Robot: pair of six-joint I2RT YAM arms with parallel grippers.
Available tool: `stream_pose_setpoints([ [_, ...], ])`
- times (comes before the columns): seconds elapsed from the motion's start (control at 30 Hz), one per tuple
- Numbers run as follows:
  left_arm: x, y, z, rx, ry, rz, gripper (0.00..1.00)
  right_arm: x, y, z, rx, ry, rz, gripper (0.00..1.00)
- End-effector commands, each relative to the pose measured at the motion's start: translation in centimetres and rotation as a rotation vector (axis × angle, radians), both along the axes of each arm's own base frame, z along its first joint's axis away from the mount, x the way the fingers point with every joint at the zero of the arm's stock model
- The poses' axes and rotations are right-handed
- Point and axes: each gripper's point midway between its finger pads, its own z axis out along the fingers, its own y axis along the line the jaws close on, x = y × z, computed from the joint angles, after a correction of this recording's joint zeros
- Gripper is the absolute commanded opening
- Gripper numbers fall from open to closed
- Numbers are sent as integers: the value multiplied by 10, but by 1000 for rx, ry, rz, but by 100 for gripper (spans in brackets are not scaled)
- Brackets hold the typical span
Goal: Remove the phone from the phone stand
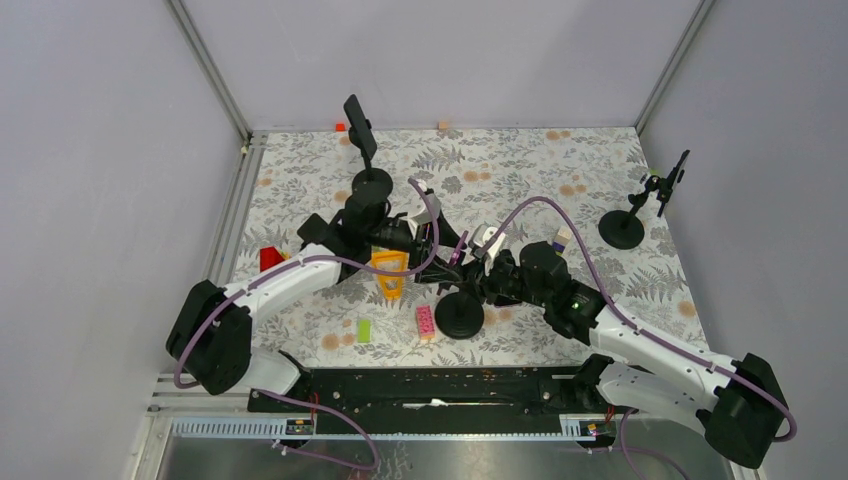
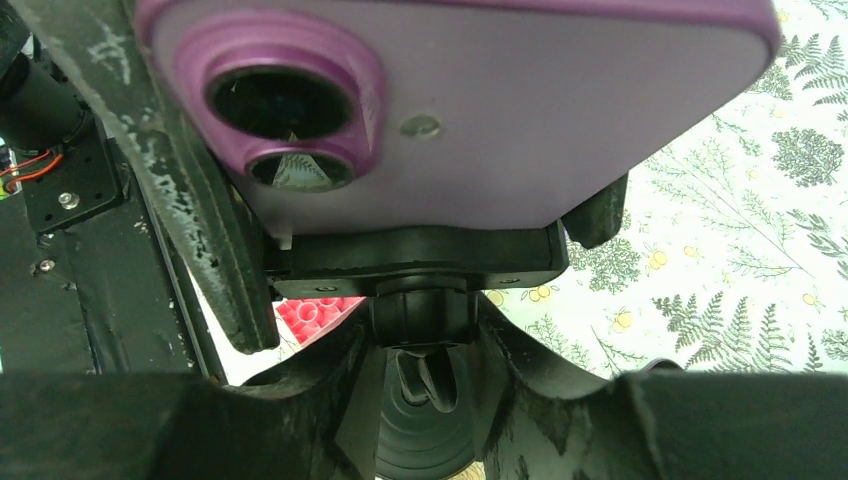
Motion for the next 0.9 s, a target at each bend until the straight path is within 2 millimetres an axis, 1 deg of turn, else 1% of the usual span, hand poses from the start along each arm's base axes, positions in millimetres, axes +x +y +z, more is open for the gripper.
stream_pose_setpoints([
  [0.0, -30, 5, 27, -88, -79, -125, 0, 32, 1, 57, 124, -94, -143, 0],
  [0.13, -49, 7, 25, -89, -69, -184, 0, 38, -2, 55, 86, -111, -158, 0],
  [0.33, -67, 11, 16, -83, -59, -220, 0, 52, -12, 53, 81, -105, -239, 0],
  [0.5, -85, 12, 13, -79, -45, -282, 0, 66, -27, 56, 101, -114, -351, 0],
  [0.7, -109, 9, -4, -29, -28, -372, 0, 76, -40, 57, 116, -103, -418, 0],
  [0.87, -122, 10, -13, -8, -18, -398, 0, 82, -49, 57, 116, -103, -477, 0],
])
